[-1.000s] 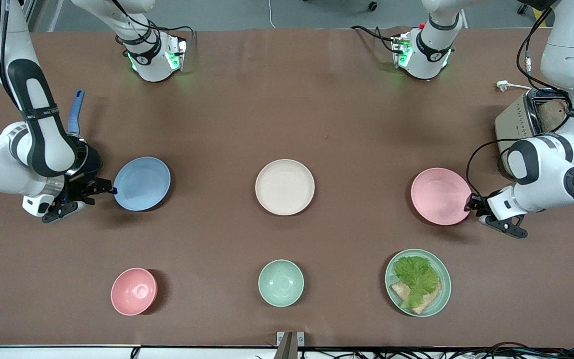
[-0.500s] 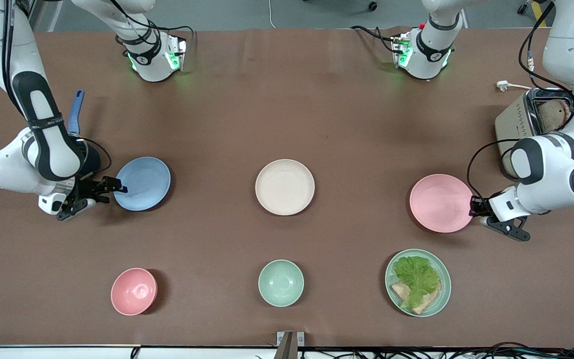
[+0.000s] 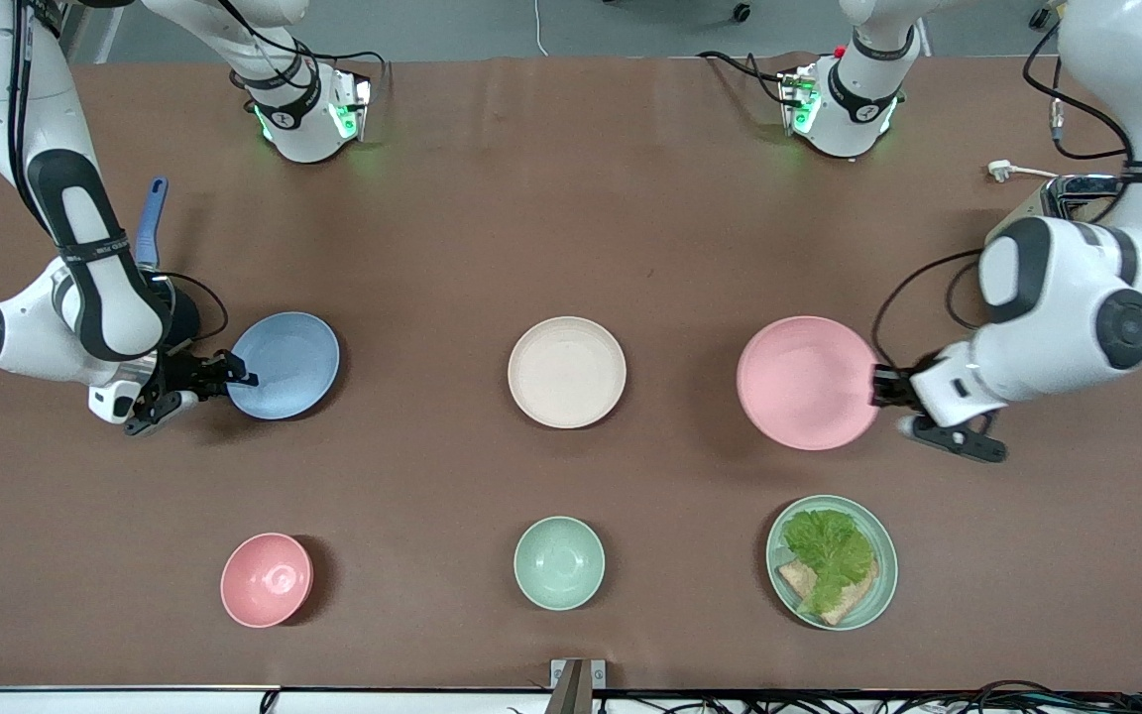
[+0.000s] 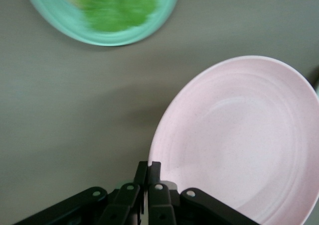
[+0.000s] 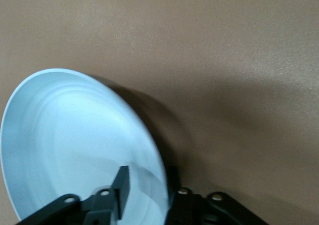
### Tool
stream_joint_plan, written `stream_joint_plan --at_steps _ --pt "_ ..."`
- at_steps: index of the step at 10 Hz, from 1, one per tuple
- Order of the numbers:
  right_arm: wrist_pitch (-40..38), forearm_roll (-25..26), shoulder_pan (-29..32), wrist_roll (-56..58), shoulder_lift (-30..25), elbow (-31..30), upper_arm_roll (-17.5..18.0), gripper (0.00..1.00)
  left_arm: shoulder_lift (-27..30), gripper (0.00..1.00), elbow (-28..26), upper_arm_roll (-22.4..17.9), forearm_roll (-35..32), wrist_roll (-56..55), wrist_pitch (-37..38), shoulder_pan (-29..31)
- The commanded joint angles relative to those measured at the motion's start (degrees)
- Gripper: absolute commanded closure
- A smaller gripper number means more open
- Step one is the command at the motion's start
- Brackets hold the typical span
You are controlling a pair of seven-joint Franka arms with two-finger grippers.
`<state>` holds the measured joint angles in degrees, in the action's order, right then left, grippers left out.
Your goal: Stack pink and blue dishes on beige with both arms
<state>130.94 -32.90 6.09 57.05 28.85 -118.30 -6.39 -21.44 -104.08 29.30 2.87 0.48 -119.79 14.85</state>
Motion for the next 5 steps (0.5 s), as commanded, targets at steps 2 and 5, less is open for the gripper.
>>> stream_joint_plan --at_steps 2,5 --pt "-0.68 -3.92 0.59 0.79 -0.28 0.44 0.24 1.0 -4.48 1.0 -0.43 2.34 -0.66 -19.58 -5.34 -9.54" --pt "-15.21 -2.96 -0.81 -8.85 -1.68 7.18 -4.14 1.0 -11.76 1.0 3.6 2.34 -13.02 -37.33 -8.96 -19.05"
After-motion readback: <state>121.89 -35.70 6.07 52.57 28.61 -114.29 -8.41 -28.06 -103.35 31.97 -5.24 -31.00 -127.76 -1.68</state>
